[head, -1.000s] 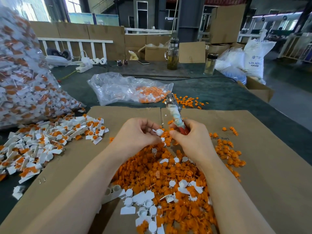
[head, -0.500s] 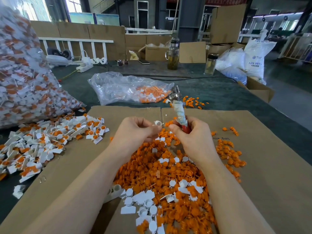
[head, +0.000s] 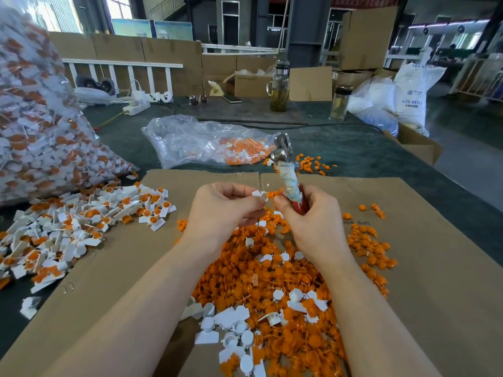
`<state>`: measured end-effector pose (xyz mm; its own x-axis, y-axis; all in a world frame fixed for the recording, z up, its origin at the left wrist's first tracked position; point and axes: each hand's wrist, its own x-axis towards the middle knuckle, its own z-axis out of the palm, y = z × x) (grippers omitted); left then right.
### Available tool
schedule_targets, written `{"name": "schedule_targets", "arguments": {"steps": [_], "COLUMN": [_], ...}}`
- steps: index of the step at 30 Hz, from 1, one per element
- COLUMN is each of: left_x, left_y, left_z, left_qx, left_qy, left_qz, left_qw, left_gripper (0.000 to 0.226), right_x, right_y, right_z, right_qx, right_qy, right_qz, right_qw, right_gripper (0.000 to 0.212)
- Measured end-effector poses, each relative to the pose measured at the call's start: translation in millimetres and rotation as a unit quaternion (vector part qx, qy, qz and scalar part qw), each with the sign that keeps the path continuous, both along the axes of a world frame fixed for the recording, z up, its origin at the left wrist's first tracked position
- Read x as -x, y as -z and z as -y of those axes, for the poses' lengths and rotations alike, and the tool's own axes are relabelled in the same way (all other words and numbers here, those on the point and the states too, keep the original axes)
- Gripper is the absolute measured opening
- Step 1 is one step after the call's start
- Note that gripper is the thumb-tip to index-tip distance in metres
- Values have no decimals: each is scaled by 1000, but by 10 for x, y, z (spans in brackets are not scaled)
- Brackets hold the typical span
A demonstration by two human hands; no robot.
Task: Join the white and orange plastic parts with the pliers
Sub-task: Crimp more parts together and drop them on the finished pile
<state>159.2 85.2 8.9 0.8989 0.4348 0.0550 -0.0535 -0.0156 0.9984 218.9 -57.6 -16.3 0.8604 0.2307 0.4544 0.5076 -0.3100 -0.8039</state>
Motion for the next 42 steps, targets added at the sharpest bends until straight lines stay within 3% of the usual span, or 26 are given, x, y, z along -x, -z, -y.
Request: {"name": "schedule_targets", "arguments": {"steps": [7, 17, 26, 34, 42], "left_x": [21, 7, -5, -27, -21], "left_y": [-14, 20, 52, 93, 103], "left_z": [53, 116, 129, 129, 123], "left_qx": [8, -82, -127, -138, -85], "left_qy": [1, -41, -72, -106, -109], "left_qz": [19, 34, 36, 24, 41], "left_qw": [1000, 995, 989, 984, 990], "left_gripper": [6, 8, 6, 10, 9], "right_x": [29, 50, 24, -14, 39], "right_y": [-5, -11, -10, -3, -86], "right_z": [-39, -55, -68, -56, 24], "right_qx": [32, 20, 37, 55, -40], "right_qy": [39, 54, 40, 5, -64], "right_qz": [33, 18, 16, -12, -111], "right_qw": [998, 998, 998, 998, 991], "right_gripper": [24, 14, 20, 14, 14]}}
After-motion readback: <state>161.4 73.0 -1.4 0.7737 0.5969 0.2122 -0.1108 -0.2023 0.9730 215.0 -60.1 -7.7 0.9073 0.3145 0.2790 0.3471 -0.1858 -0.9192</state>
